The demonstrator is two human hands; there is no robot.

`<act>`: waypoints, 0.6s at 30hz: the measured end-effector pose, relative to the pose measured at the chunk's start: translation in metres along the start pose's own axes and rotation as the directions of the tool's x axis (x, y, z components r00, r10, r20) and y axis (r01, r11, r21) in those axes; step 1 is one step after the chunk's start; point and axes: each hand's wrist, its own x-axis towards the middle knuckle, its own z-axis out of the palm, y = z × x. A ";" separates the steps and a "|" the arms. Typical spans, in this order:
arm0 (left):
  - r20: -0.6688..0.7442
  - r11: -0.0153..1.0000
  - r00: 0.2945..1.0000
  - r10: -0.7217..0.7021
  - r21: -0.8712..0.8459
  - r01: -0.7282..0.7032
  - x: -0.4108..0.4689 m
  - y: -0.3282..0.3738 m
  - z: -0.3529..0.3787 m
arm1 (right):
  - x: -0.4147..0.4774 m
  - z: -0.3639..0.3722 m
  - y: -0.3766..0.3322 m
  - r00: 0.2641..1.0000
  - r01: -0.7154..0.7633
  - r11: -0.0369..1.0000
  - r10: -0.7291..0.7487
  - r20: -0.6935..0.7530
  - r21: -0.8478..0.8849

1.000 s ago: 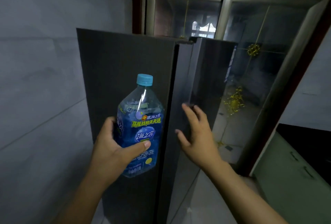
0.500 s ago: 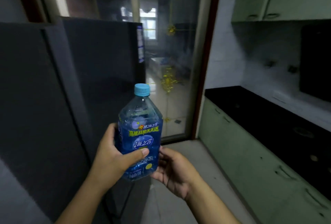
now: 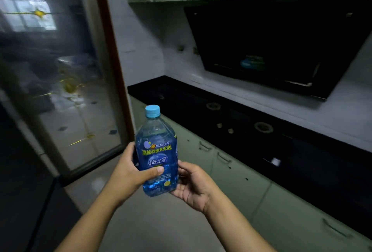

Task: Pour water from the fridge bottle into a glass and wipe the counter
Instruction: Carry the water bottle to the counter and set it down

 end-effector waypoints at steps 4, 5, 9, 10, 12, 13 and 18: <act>0.180 0.999 0.984 -0.011 0.035 0.005 0.038 -0.011 0.070 | -0.005 -0.070 -0.027 0.989 0.061 0.997 -0.053 -0.136 0.056; 0.221 0.999 0.975 -0.013 0.036 0.005 0.048 -0.014 0.087 | -0.004 -0.086 -0.033 0.983 0.080 0.995 -0.067 -0.174 0.066; 0.366 0.998 0.930 -0.028 0.054 0.009 0.091 -0.026 0.149 | 0.001 -0.141 -0.058 0.946 0.141 0.984 -0.102 -0.309 0.106; 0.405 0.998 0.914 -0.026 0.057 0.004 0.104 -0.031 0.165 | 0.003 -0.155 -0.065 0.933 0.160 0.981 -0.113 -0.343 0.112; 0.470 0.999 0.882 -0.028 0.047 0.007 0.133 -0.040 0.198 | 0.007 -0.180 -0.084 0.899 0.196 0.973 -0.130 -0.417 0.120; 0.492 0.999 0.870 -0.034 0.045 0.014 0.144 -0.042 0.212 | 0.008 -0.191 -0.091 0.883 0.210 0.970 -0.133 -0.450 0.124; 0.660 1.000 0.751 -0.013 0.016 0.003 0.204 -0.046 0.296 | 0.012 -0.246 -0.134 0.786 0.324 0.931 -0.168 -0.595 0.165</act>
